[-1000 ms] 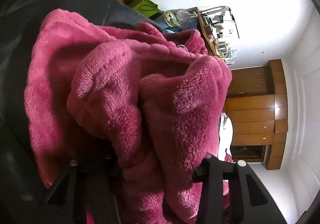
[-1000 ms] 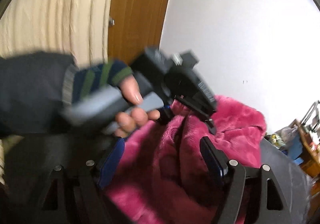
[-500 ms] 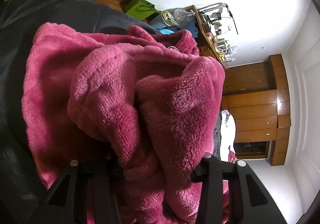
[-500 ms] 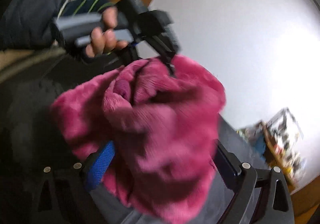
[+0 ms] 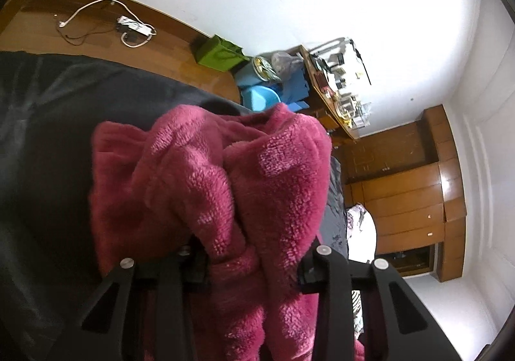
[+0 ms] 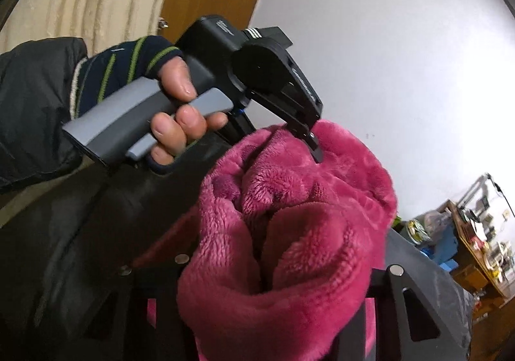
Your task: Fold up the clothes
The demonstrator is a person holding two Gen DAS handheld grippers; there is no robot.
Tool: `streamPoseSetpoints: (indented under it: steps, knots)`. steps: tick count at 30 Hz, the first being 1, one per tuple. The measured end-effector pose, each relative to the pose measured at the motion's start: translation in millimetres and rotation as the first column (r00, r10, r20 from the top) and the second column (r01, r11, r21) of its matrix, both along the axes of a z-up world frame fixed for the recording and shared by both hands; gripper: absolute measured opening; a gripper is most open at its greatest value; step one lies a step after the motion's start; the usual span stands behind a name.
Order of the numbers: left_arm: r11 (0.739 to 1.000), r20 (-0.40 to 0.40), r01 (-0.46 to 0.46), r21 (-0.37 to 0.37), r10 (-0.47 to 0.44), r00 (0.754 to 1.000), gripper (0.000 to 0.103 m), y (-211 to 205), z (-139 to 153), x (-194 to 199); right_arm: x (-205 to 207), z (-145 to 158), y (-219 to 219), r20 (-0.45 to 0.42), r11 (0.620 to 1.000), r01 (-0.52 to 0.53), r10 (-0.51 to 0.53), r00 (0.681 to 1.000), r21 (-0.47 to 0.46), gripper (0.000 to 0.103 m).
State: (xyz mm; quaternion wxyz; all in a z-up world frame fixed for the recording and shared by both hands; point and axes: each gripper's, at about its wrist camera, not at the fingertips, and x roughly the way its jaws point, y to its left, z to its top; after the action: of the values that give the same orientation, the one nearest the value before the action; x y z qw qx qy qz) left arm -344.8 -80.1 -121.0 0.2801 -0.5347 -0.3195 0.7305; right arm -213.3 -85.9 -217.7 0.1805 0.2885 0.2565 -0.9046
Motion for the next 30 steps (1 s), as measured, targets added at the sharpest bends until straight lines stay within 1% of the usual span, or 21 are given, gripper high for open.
streamPoseSetpoints:
  steps: [2, 4, 6, 8, 10, 11, 12, 13, 14, 15, 16, 17, 19, 20, 21, 22, 25, 27, 28, 30]
  knots:
    - [1.000, -0.005, -0.011, 0.010, 0.011, 1.000, 0.040, -21.5, -5.0, 3.8, 0.9, -2.0, -16.7, 0.000, 0.999, -0.029, 0.029, 1.000, 0.014, 0.046]
    - [1.000, -0.003, -0.011, -0.008, 0.011, 1.000, 0.040, -33.6, -16.6, 2.2, 1.9, -5.6, -33.7, 0.003, 0.998, -0.060, 0.060, 0.998, 0.033, 0.046]
    - [0.999, 0.019, -0.003, -0.049, 0.004, 1.000, 0.040, -40.9, -35.6, 1.5, 2.0, -23.9, -50.1, 0.029, 0.992, -0.100, 0.098, 0.995, 0.082, 0.046]
    - [0.997, 0.039, 0.001, -0.082, 0.002, 0.999, 0.042, -47.0, -57.5, 4.5, -0.4, -52.2, -61.2, 0.072, 0.982, -0.128, 0.119, 0.990, 0.137, 0.046]
    - [0.997, 0.037, -0.007, -0.079, 0.010, 0.999, 0.046, -51.2, -73.4, 8.7, 0.4, -74.7, -67.4, 0.088, 0.971, -0.146, 0.131, 0.987, 0.191, 0.047]
    - [0.997, 0.031, -0.014, -0.070, 0.016, 0.999, 0.048, -52.8, -79.4, 10.1, 2.5, -83.5, -70.3, 0.078, 0.963, -0.155, 0.141, 0.987, 0.221, 0.048]
    - [0.998, 0.023, -0.020, -0.062, 0.021, 1.000, 0.050, -53.2, -83.5, 11.0, 4.8, -90.3, -73.1, 0.064, 0.955, -0.163, 0.152, 0.986, 0.248, 0.052]
    - [0.998, 0.017, -0.024, -0.059, 0.025, 1.000, 0.053, -53.0, -87.2, 11.8, 6.8, -96.8, -76.0, 0.053, 0.946, -0.172, 0.164, 0.985, 0.275, 0.056]
    - [0.997, 0.012, -0.028, -0.067, 0.029, 1.000, 0.057, -53.5, -89.3, 12.3, 7.7, -102.2, -78.9, 0.052, 0.937, -0.183, 0.176, 0.983, 0.296, 0.064]
    - [0.996, 0.007, -0.033, -0.083, 0.033, 0.999, 0.063, -54.5, -90.3, 12.7, 8.8, -106.4, -81.2, 0.049, 0.931, -0.192, 0.186, 0.981, 0.311, 0.070]
    - [0.994, 0.005, -0.040, -0.104, 0.041, 0.999, 0.083, -55.6, -91.4, 13.5, 9.6, -108.5, -82.4, 0.046, 0.930, -0.194, 0.189, 0.981, 0.312, 0.073]
    - [0.990, 0.007, -0.050, -0.131, 0.051, 0.999, 0.091, -56.8, -92.5, 14.6, 9.6, -108.4, -82.9, 0.051, 0.934, -0.192, 0.186, 0.981, 0.300, 0.076]
    - [0.983, 0.006, -0.066, -0.172, 0.068, 0.998, 0.091, -59.5, -92.7, 17.8, 8.3, -105.7, -83.3, 0.067, 0.943, -0.192, 0.181, 0.981, 0.272, 0.079]
    - [0.981, 0.002, -0.071, -0.178, 0.073, 0.997, 0.091, -61.2, -90.4, 20.4, 7.1, -102.3, -82.5, 0.085, 0.949, -0.197, 0.182, 0.980, 0.248, 0.083]
    - [0.980, -0.002, -0.076, -0.184, 0.077, 0.997, 0.091, -62.8, -88.0, 23.1, 6.0, -98.0, -81.0, 0.108, 0.955, -0.206, 0.187, 0.976, 0.215, 0.087]
    - [0.976, -0.013, -0.080, -0.202, 0.079, 0.997, 0.091, -62.7, -83.9, 25.5, 5.0, -92.5, -79.1, 0.133, 0.960, -0.215, 0.193, 0.972, 0.178, 0.088]
    - [0.954, -0.052, -0.101, -0.281, 0.090, 0.995, 0.091, -64.0, -67.4, 33.8, 8.4, -60.6, -68.1, 0.194, 0.971, -0.240, 0.232, 0.953, 0.017, 0.089]
    - [0.939, -0.077, -0.129, -0.320, 0.109, 0.991, 0.091, -68.7, -52.3, 41.4, 19.4, -30.3, -55.1, 0.197, 0.958, -0.260, 0.279, 0.940, -0.119, 0.089]
    - [0.933, -0.091, -0.144, -0.329, 0.120, 0.989, 0.091, -71.0, -44.3, 44.6, 27.2, -15.9, -47.8, 0.178, 0.949, -0.267, 0.295, 0.939, -0.164, 0.089]
    - [0.929, -0.123, -0.175, -0.327, 0.142, 0.982, 0.091, -73.4, -26.1, 50.8, 43.0, 11.1, -30.5, 0.118, 0.940, -0.262, 0.291, 0.949, -0.217, 0.089]
